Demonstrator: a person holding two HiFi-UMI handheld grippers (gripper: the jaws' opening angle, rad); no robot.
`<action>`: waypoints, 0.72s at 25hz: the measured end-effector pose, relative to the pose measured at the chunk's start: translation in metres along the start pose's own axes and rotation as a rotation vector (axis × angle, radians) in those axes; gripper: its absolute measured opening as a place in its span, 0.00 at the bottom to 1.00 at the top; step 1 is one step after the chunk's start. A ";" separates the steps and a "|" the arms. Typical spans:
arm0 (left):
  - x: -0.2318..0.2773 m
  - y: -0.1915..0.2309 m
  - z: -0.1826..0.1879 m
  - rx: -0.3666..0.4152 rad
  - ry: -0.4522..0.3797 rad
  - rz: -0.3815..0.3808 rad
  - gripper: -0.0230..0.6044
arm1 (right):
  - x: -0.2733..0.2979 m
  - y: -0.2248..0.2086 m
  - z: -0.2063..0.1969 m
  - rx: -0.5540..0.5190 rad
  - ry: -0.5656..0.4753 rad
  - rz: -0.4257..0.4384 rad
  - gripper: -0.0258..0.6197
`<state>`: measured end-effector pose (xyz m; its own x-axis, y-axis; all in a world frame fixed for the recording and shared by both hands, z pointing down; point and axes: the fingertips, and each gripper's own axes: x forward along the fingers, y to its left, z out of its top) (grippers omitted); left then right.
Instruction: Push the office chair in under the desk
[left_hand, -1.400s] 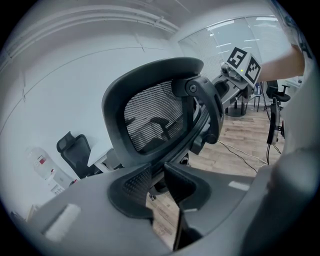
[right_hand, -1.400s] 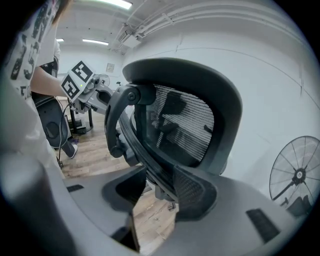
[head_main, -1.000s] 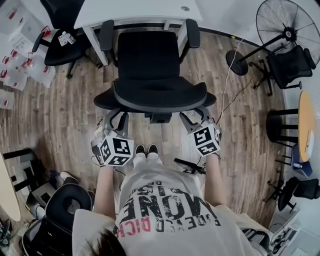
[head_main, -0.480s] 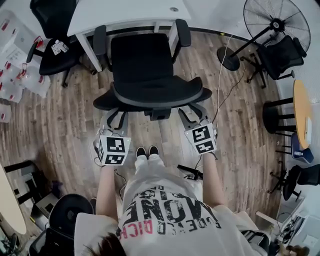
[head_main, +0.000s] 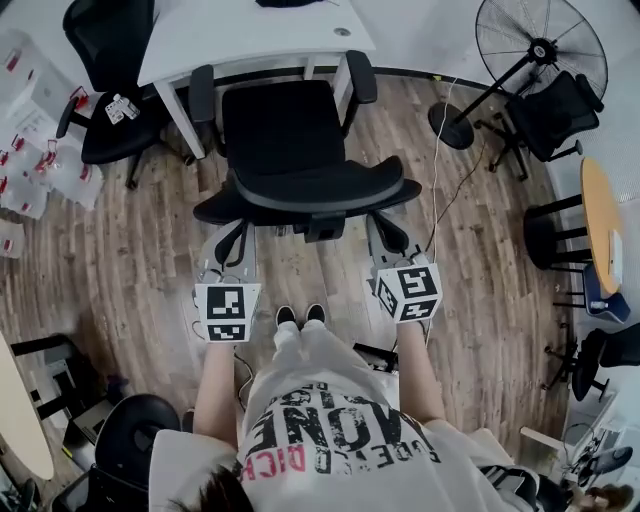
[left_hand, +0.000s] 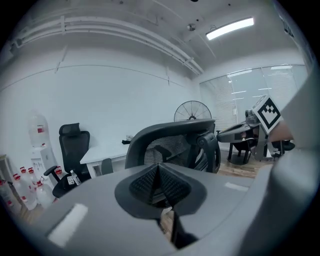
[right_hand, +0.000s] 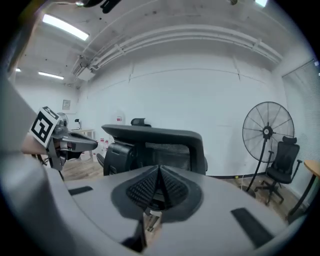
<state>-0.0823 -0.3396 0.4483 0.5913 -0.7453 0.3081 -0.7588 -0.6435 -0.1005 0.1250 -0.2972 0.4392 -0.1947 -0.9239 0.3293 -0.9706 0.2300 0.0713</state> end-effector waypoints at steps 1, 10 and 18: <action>-0.003 -0.001 0.004 0.005 -0.017 0.003 0.06 | -0.002 0.003 0.005 0.000 -0.017 0.003 0.07; -0.034 -0.021 0.072 -0.049 -0.199 0.066 0.05 | -0.035 0.010 0.057 0.050 -0.182 0.069 0.06; -0.068 -0.078 0.136 -0.055 -0.342 0.122 0.05 | -0.094 0.003 0.090 0.025 -0.251 0.129 0.06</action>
<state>-0.0263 -0.2623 0.3060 0.5455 -0.8372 -0.0379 -0.8375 -0.5428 -0.0635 0.1277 -0.2371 0.3233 -0.3433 -0.9348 0.0906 -0.9379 0.3464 0.0200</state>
